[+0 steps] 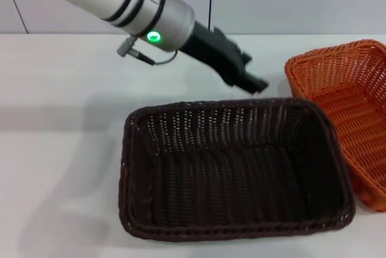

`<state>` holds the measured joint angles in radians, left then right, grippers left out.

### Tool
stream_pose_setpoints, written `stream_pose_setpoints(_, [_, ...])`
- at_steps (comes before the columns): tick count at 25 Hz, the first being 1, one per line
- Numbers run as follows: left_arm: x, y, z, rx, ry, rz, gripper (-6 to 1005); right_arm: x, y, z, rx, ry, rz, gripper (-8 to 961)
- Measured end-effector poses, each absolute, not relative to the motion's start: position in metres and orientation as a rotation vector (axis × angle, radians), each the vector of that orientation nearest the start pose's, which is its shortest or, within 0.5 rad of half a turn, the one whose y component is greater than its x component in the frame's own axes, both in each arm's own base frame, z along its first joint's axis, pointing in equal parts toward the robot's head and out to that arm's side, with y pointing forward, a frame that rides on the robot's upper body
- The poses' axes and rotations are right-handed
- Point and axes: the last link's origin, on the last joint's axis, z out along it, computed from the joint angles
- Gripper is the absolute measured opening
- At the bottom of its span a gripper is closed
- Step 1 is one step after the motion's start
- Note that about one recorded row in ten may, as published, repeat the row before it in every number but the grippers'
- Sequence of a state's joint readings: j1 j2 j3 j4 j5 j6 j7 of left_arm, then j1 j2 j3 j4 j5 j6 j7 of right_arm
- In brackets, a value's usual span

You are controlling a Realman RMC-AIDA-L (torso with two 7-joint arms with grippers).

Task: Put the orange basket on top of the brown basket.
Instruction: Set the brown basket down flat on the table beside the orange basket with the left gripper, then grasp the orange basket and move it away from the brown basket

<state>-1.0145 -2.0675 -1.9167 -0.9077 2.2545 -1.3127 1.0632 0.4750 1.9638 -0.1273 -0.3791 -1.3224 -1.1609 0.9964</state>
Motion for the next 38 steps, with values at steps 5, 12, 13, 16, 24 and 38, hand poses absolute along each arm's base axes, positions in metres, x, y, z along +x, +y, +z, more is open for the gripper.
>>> stream_pose_setpoints(5, [-0.063,0.432,-0.014,-2.767,-0.305,-0.257,599,0.349,0.367,0.168,-1.712,0.754,0.894,670])
stream_pose_setpoints(12, [-0.066,0.434,-0.009,-2.722,-0.305,-0.359,862,0.319,0.372,0.182,-2.222,0.843,0.423,670])
stream_pose_setpoints(13, [-0.066,0.435,-0.010,-2.717,-0.310,-0.365,862,0.318,0.372,0.183,-2.277,0.842,0.315,670])
stream_pose_setpoints(16, [-0.067,0.436,-0.010,-2.710,-0.332,-0.384,862,0.314,0.371,0.184,-2.391,0.830,0.046,670])
stream_pose_setpoints(24, [-0.070,0.438,-0.008,-2.688,-0.380,-0.429,862,0.309,0.372,0.162,-2.588,0.695,-0.366,670])
stream_pose_setpoints(38, [-0.070,0.438,-0.003,-2.671,-0.393,-0.459,862,0.283,0.340,0.097,-2.973,0.558,-0.563,669])
